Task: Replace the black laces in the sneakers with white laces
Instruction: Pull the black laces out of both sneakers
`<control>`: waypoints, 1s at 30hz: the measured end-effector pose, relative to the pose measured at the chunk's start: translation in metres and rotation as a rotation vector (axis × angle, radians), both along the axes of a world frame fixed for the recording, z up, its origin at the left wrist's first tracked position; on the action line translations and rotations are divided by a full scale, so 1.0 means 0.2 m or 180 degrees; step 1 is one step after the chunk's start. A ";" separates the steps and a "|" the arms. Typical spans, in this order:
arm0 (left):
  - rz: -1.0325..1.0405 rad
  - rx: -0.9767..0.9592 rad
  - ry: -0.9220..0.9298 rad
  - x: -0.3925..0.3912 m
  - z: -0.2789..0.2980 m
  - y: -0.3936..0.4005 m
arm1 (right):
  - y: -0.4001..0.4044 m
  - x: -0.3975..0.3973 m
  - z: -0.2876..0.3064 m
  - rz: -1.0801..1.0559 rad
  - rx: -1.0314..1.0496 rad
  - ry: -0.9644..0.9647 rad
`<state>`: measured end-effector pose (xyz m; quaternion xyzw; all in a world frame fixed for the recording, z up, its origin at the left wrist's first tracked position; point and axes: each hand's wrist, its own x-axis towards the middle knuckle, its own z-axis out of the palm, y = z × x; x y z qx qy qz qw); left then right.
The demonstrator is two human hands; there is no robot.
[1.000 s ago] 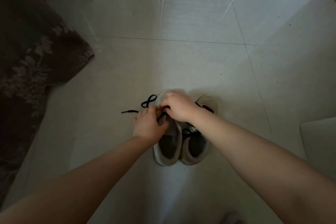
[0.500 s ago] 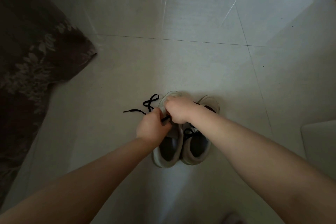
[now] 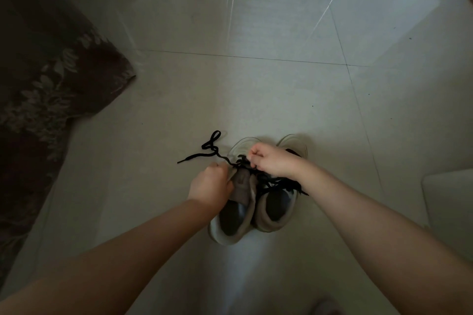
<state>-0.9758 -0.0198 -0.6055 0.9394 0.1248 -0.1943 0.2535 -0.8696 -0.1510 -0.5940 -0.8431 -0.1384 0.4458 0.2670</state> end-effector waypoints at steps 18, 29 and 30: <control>-0.0086 0.0100 0.0281 0.05 0.02 -0.02 | -0.03 -0.02 0.06 -0.1129 0.0420 0.0189; -0.0114 0.0017 0.0336 0.06 0.00 -0.02 | -0.05 0.07 0.15 -0.2024 0.1684 0.0731; -0.0030 -0.0072 0.0343 0.07 0.00 -0.01 | -0.08 0.07 0.15 -0.2439 0.1930 0.1101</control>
